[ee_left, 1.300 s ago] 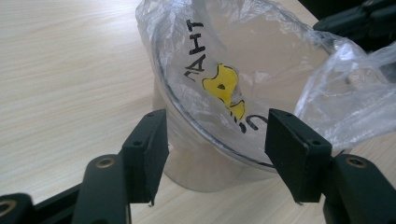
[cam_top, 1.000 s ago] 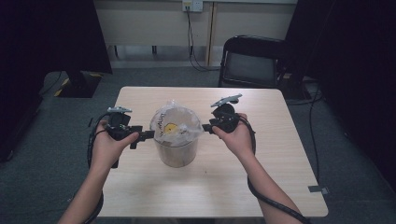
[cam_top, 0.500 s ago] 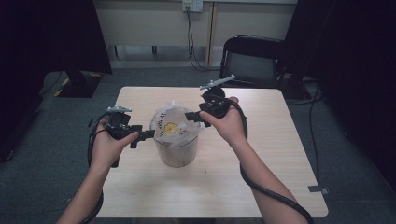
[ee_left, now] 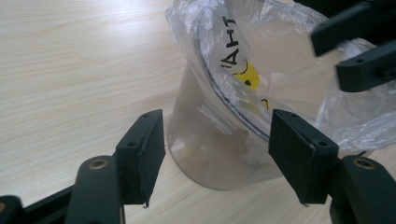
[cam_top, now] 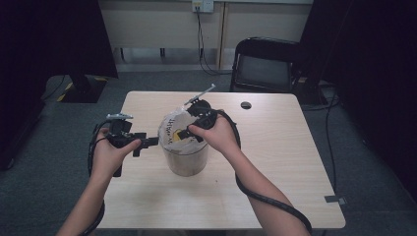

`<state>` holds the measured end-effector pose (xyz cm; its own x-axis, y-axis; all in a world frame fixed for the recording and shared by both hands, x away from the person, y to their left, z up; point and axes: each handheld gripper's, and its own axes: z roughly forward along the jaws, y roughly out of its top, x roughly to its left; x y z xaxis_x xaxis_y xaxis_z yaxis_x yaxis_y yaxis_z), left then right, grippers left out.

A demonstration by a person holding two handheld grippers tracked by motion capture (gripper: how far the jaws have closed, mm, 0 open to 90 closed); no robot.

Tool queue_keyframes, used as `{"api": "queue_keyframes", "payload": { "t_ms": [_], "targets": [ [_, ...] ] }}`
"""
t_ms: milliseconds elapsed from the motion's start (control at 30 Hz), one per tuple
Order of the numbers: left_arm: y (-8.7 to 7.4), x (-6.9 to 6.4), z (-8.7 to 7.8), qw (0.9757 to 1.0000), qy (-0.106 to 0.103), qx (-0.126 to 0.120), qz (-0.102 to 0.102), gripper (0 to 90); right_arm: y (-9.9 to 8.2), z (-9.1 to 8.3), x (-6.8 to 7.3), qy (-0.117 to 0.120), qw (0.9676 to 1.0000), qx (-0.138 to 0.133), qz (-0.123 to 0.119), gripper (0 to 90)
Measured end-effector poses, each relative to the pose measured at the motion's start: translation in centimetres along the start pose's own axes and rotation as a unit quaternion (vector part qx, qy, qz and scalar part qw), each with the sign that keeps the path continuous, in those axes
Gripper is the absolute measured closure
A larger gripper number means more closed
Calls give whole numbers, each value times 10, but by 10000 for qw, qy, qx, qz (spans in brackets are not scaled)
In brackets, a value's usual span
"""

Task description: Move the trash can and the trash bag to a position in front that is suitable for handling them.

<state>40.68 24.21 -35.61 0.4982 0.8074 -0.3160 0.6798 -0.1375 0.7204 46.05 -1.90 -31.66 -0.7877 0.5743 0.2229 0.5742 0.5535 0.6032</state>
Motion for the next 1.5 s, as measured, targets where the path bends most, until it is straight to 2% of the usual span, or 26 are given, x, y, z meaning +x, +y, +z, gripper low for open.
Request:
{"api": "queue_keyframes", "payload": {
  "t_ms": [267, 567, 767, 900, 1033, 1100, 1300, 1367, 1500],
  "targets": [
    [5, -14, 2, 9999, 16, -44, 101, 362, -27, -22, 13, 165, 9997, -60, -195, 700],
    [11, -32, 10, 9998, -9, -11, 215, 364, -51, -30, 24, 345, 9986, -116, -391, 800],
    [11, -37, 12, 9996, 40, 42, 288, 356, -64, -22, 33, 422, 9974, -51, -582, 782],
    [10, -39, 10, 9996, 38, -9, 281, 359, -71, -14, 38, 421, 9963, -21, -750, 786],
    [10, -41, 8, 9994, 39, 10, 337, 349, -75, -6, 43, 473, 9953, 43, -840, 774],
    [10, -42, 7, 9994, 34, -20, 356, 349, -76, -1, 46, 451, 9952, 113, -857, 772],
    [8, -43, 5, 9990, 60, -23, 437, 338, -77, 10, 54, 360, 9929, 252, -1107, 782],
    [7, -43, 5, 9986, 92, 11, 520, 329, -78, 13, 55, 337, 9926, 290, -1131, 783],
    [3, -40, 5, 9987, 131, 21, 498, 321, -80, 18, 54, 342, 9926, 269, -1136, 796]
  ]
}}
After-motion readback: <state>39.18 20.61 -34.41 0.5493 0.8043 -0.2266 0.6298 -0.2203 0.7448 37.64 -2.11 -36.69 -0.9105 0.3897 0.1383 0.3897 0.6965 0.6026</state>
